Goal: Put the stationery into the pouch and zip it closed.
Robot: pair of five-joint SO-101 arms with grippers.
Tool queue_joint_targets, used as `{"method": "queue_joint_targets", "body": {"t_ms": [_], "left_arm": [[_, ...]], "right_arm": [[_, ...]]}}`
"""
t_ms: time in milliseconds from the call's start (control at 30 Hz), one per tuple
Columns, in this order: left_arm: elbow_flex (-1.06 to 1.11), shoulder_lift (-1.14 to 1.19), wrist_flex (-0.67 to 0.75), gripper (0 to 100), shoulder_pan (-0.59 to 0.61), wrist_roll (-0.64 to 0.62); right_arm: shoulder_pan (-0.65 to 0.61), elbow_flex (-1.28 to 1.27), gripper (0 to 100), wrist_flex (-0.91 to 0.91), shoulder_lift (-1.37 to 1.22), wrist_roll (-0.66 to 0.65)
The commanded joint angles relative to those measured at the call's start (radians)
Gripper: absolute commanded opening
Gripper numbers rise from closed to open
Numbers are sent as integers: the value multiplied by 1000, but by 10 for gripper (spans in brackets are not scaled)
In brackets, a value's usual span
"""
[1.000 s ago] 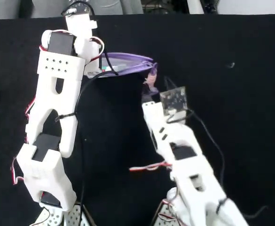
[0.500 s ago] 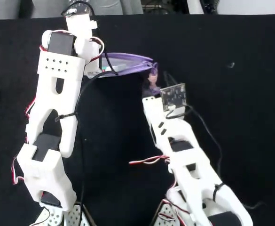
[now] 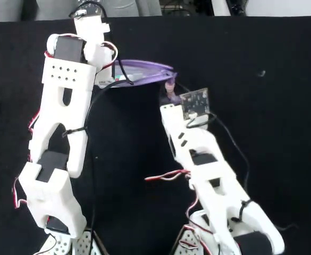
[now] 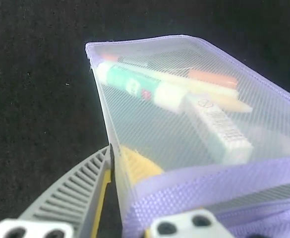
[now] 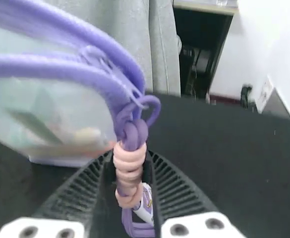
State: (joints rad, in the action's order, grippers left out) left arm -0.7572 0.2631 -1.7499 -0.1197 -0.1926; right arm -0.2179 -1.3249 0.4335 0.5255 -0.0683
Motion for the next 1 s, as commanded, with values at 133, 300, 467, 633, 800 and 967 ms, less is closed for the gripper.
{"method": "queue_joint_targets", "body": {"t_ms": [133,300,467,633,800,967], "left_arm": [[-73,-63,-9,185,-19,-6],[-209,-63,-9,184,-19,-6],[-395,-63,-9,184,4,-6],[-561,-63,-9,184,65,-6],[-602,-63,-9,184,150,-6],[-596,-63,-11,184,211,-6]], "right_arm": [[12,122,11,-224,94,-8],[14,214,11,-356,99,-9],[14,341,11,-514,101,-60],[6,567,11,-744,102,-58],[-15,842,11,-1007,102,-63],[-15,1084,11,-1204,101,-63]]}}
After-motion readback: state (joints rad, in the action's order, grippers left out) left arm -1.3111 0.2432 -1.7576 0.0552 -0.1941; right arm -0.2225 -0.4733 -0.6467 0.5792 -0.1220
